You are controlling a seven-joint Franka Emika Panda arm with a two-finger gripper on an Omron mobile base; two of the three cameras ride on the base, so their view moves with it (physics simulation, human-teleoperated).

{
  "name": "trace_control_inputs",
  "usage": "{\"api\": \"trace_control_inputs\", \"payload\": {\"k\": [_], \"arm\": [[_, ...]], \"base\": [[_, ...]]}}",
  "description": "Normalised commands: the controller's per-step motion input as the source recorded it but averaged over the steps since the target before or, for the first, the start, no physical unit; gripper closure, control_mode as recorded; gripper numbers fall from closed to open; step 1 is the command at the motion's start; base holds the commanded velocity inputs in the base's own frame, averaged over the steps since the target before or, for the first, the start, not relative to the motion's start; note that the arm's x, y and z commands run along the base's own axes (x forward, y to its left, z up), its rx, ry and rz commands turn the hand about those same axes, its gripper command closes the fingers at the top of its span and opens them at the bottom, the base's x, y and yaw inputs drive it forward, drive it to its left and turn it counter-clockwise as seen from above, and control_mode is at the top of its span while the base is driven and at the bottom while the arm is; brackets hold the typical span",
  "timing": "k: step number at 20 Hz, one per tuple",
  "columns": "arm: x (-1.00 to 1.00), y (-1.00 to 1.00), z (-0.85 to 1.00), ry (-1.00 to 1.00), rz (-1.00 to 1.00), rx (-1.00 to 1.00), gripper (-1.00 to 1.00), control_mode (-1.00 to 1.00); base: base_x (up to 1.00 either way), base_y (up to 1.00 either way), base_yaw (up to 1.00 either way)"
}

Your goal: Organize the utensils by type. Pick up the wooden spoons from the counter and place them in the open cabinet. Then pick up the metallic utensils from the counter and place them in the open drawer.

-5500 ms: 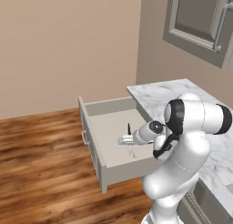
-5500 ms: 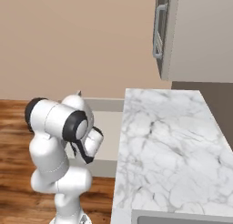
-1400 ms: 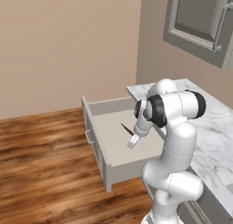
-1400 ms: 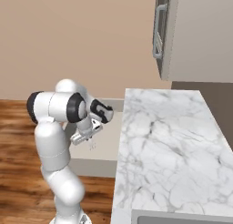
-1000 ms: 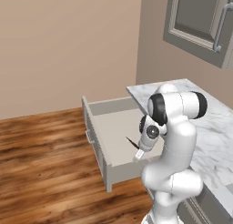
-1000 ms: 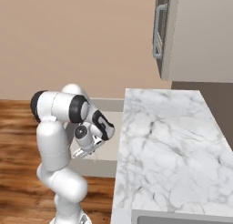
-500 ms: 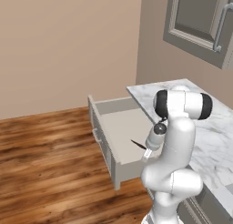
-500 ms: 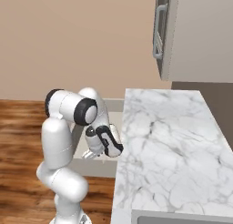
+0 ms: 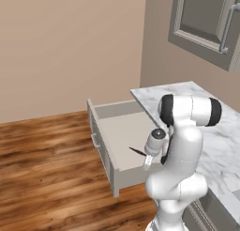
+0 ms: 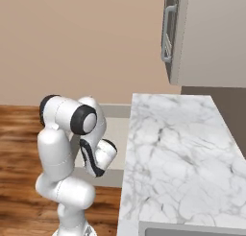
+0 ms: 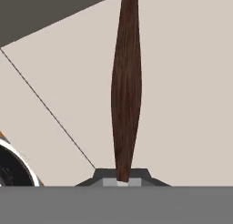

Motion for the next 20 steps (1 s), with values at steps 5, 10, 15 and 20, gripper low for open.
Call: {"api": "trace_control_inputs", "payload": {"k": [5, 10, 15, 20], "arm": [[1.00, 0.24, 1.00, 0.38, 0.14, -0.12, 1.00, -1.00], [0.99, 0.09, 1.00, 0.23, 0.14, -0.09, 1.00, -1.00], [0.97, 0.19, 1.00, 0.20, 0.14, -0.14, 1.00, -1.00], [1.00, 0.67, 0.23, 0.36, 0.01, -0.34, 1.00, -1.00]], "base": [[0.00, 0.00, 0.00], [0.00, 0.00, 0.00], [0.00, 0.00, 0.00], [0.00, 0.00, 0.00]]}}
